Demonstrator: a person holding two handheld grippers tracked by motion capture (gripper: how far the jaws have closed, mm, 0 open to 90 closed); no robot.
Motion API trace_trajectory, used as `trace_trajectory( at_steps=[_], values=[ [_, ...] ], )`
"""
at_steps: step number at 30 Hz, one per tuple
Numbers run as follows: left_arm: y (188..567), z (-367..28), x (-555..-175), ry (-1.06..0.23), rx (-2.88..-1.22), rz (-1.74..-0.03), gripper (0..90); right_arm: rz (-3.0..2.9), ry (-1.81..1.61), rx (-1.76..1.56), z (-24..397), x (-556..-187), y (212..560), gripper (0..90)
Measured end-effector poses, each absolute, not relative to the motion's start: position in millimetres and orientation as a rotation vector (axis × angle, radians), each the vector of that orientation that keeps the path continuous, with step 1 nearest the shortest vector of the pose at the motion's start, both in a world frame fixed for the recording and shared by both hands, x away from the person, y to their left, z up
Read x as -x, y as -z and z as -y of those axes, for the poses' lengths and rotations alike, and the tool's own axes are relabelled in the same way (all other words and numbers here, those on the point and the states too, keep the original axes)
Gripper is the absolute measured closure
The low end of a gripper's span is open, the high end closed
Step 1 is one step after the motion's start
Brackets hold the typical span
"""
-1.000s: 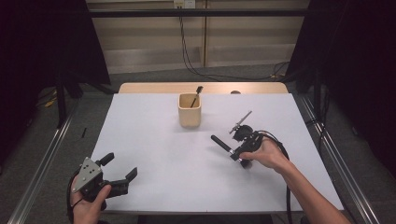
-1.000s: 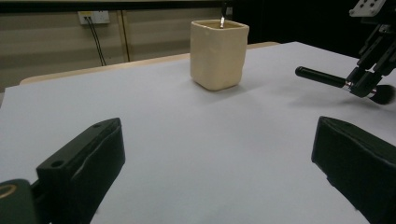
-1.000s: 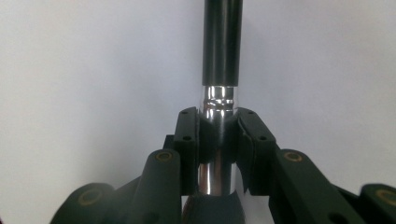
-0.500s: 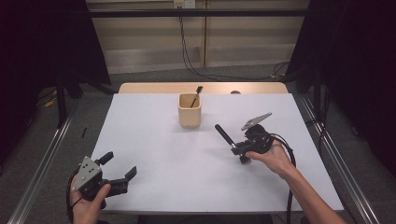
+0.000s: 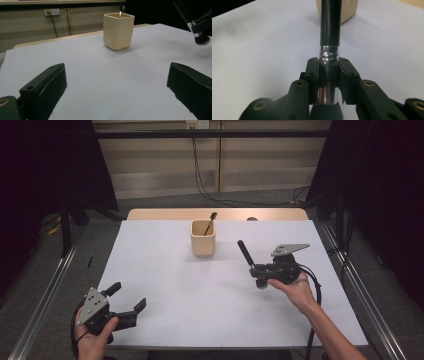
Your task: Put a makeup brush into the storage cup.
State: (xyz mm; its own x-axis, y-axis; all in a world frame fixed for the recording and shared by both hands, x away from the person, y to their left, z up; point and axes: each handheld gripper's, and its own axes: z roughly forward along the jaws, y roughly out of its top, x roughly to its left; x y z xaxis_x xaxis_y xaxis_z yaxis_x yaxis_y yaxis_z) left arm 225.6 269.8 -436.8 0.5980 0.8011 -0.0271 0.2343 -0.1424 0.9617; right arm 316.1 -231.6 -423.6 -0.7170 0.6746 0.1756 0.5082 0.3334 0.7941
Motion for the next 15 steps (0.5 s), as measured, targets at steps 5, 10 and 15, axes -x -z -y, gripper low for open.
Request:
trace_trajectory(
  at_steps=[5,10,15],
  values=[
    [436.2,-267.7,-225.3,-0.607,-1.692,-0.858,2.7,-2.372,-1.406,-1.06,235.7,-313.3,424.5,71.9],
    [434.4,-262.0,-229.6,-0.602,-1.705,-0.848,2.7,-2.358,-1.486,-1.057,235.7,-312.0,421.7,71.9],
    [429.8,-252.4,-235.3,-0.593,-1.729,-0.776,3.2,-2.376,-1.52,-1.017,229.0,-310.1,420.2,71.9]
  ],
)
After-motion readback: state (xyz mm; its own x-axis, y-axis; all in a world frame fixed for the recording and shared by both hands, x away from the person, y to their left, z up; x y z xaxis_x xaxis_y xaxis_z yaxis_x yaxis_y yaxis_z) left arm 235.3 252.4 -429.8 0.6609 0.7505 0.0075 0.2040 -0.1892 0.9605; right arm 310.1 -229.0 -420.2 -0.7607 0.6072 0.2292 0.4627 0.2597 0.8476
